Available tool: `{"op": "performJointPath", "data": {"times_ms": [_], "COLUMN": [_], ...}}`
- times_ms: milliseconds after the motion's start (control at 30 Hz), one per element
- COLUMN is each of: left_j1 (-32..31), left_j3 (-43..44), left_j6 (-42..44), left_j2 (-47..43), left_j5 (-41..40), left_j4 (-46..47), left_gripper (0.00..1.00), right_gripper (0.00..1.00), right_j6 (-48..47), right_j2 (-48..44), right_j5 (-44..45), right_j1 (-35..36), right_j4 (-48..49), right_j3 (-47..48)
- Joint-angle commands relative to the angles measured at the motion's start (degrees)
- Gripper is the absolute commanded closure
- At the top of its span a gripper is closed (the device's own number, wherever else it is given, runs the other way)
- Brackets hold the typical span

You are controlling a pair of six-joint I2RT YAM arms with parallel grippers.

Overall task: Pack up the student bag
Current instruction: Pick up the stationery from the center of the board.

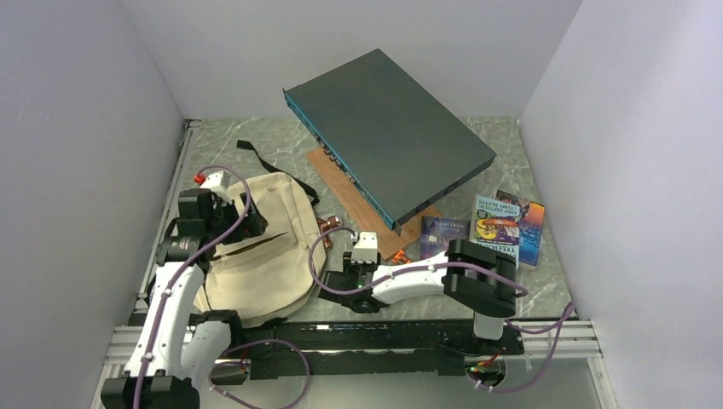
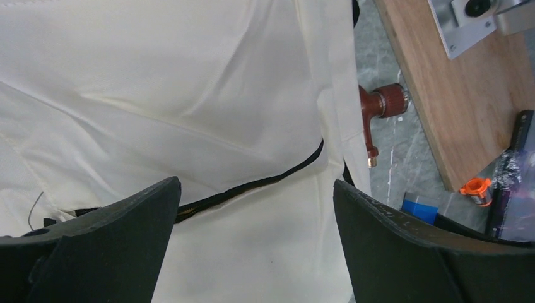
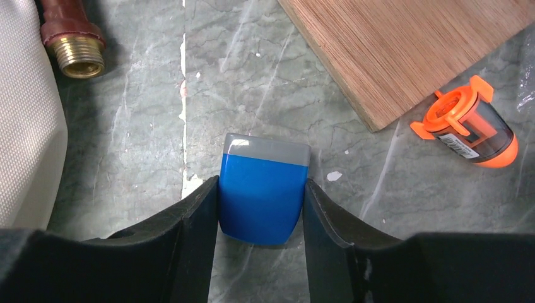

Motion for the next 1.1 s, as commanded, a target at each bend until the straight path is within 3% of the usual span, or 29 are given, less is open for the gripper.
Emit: {"op": "performJointPath", "data": {"times_ms": [0,200,400,567,700,967,1067], "left_j1": [-4.7,-15.8,-19.0,-19.0,-18.9,-17.0,-16.9], "left_j3": [2.0,6.2,9.8,9.1,9.3,11.4,13.7], "left_j6": [0.9,2.0,2.3,3.0,4.0,5.4,6.2], "left_j2": [3.4,10.9,19.1,22.4,25.5,28.5,28.3], "left_j5": [-6.2,-22.4,-25.7,-25.7,-24.4,-20.7,-21.1], "left_j4": [-1.8,-8.7,-13.6,-13.4,-12.4,-11.4,-12.2], "left_gripper": [0.07,0.1,0.01,0.04,0.22,0.72,0.98], "right_gripper": [0.75,0.88,0.96,1.0,1.0,1.0,1.0], "right_j6": [-3.1,-10.1,-17.1,-22.9,-26.2,-31.2,-32.8], "right_j2": [-0.8,-2.7,-4.4,-4.7,-4.7,-7.9,-9.6], "right_j5": [0.7,-2.8,-5.2,-8.0,-10.2,-13.3,-14.7], "right_j1": [0.3,0.3,0.3,0.3,0.3,0.4,0.4], "right_j4": [3.6,10.2,15.5,20.1,21.1,23.3,24.6], "right_j3": [-1.3,-3.3,-5.0,-5.2,-4.0,-4.4,-5.0]}}
